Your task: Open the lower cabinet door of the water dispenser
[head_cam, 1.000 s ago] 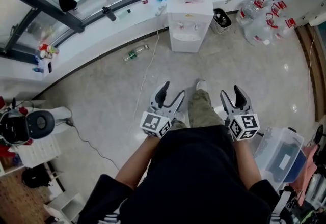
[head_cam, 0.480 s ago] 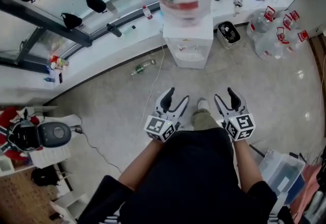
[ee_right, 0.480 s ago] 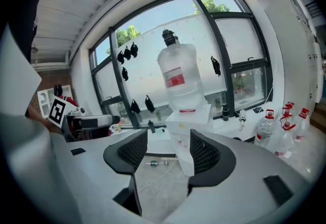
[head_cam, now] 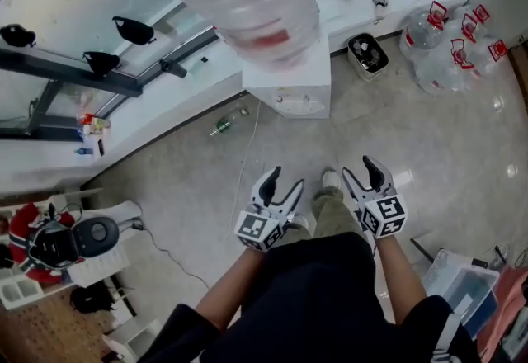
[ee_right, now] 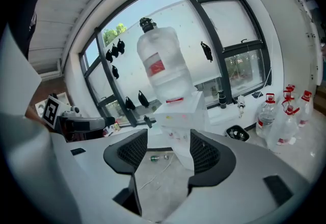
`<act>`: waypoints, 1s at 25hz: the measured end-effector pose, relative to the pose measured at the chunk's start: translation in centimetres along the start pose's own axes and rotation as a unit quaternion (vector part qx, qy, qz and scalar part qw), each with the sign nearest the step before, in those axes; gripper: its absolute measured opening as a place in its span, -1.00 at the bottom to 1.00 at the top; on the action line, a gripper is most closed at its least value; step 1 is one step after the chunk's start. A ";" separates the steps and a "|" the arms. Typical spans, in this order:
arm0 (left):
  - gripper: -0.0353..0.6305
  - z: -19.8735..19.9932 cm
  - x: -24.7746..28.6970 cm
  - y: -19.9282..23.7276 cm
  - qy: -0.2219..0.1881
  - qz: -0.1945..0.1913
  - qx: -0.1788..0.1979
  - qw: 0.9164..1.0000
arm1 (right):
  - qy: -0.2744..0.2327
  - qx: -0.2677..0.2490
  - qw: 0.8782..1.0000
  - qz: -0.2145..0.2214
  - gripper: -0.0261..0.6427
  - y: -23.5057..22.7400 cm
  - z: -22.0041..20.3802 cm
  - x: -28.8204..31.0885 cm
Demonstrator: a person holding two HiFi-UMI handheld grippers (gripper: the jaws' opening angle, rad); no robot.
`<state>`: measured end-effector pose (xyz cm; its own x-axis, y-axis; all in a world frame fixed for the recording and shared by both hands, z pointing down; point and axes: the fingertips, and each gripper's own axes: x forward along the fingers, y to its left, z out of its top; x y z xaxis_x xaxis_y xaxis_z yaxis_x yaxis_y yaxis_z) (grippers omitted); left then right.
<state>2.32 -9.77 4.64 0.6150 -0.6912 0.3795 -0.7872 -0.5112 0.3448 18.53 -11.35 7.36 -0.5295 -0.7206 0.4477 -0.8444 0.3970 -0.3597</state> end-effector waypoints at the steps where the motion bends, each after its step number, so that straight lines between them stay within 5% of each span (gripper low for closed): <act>1: -0.12 -0.1 0.6 0.1 0.003 0.004 -0.001 1.000 | 0.002 0.000 1.000 0.000 -0.24 -0.7 -0.2 0.4; 9: -0.12 -1.7 3.0 0.5 0.016 -0.004 -0.005 1.000 | 0.010 -0.007 1.000 -0.012 -0.24 -3.3 -2.2 2.6; 14: -0.12 -5.8 4.6 1.0 0.032 -0.048 0.013 0.998 | -0.005 0.012 1.000 -0.029 -0.24 -4.6 -5.2 5.4; 25: -0.12 -15.0 9.0 9.4 0.014 -0.033 0.013 0.999 | -0.038 0.029 0.997 -0.066 -0.24 -8.4 -12.7 14.8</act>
<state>1.13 -13.07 24.18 0.6659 -0.6413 0.3811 -0.7460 -0.5682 0.3473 16.74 -18.16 27.43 -0.4046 -0.8060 0.4321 -0.8989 0.2637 -0.3498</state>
